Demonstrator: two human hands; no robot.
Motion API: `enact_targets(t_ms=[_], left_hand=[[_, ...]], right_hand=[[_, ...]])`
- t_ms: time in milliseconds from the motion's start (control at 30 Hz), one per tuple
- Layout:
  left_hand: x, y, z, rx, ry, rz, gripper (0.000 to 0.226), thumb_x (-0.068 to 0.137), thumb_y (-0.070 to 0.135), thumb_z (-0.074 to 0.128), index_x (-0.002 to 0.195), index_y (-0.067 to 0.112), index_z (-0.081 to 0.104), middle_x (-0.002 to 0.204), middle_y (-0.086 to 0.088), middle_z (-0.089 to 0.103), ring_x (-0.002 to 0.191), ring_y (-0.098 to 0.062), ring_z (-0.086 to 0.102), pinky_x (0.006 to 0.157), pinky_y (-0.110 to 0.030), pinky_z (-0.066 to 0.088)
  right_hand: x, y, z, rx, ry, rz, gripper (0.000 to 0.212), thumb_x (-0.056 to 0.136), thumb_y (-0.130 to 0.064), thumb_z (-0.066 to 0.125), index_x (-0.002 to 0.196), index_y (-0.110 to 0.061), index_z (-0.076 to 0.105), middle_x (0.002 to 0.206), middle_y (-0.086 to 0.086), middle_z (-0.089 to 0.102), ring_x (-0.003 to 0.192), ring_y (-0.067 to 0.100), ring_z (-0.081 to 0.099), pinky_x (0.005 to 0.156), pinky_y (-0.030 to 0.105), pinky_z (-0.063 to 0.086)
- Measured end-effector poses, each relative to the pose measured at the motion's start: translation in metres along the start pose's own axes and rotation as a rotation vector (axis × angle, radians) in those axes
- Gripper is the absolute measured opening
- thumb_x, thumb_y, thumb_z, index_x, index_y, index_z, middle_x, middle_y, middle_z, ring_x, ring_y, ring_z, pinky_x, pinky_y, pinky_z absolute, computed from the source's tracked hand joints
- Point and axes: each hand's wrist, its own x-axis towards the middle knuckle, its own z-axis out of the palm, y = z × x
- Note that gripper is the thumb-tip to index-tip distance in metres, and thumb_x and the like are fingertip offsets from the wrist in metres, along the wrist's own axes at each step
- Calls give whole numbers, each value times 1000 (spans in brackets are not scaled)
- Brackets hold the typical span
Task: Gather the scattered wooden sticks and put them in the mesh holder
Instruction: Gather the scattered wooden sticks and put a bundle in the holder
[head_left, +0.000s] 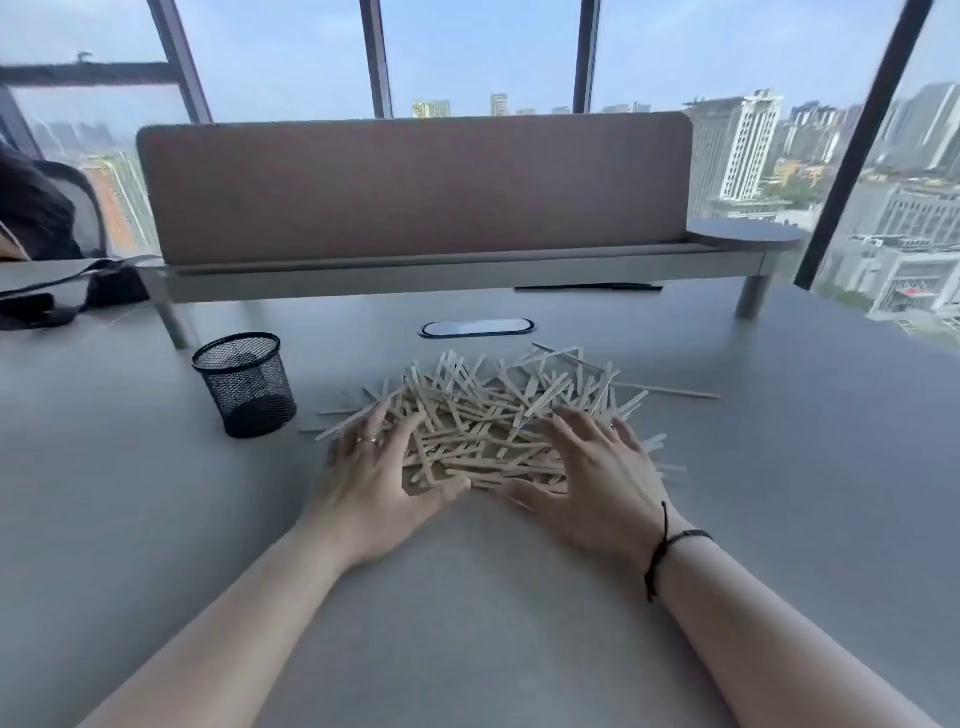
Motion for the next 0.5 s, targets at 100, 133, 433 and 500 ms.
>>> enact_targets(t_ms=[100, 133, 433, 500], left_hand=[[1, 1, -2, 34, -110, -29, 119, 57, 106, 28, 156, 43, 10, 170, 3, -5, 156, -27, 7, 124, -52, 15], [3, 0, -3, 21, -127, -36, 120, 56, 106, 29, 156, 43, 10, 170, 3, 0, 156, -25, 10, 124, -51, 15], [10, -2, 6, -15, -105, 88, 104, 63, 97, 38, 152, 44, 24, 160, 16, 27, 147, -18, 32, 119, -42, 28], [15, 1, 7, -17, -73, 117, 103, 62, 95, 39, 150, 42, 29, 153, 15, 34, 143, -17, 35, 116, -40, 32]], right_hand=[[-1, -3, 0, -3, -30, -17, 86, 74, -91, 36, 144, -42, 36, 157, -6, 33, 147, 15, 26, 122, 47, 11], [-1, -4, 1, 8, -48, -17, 88, 72, -92, 35, 145, -42, 34, 158, -6, 31, 148, 15, 24, 122, 48, 10], [9, -10, 10, 47, -38, -47, 96, 64, -100, 27, 146, -50, 23, 165, -4, 15, 153, 18, 1, 123, 51, 0], [15, -11, 12, 54, -34, -56, 100, 62, -102, 24, 147, -49, 21, 166, -5, 12, 154, 18, -2, 123, 51, 0]])
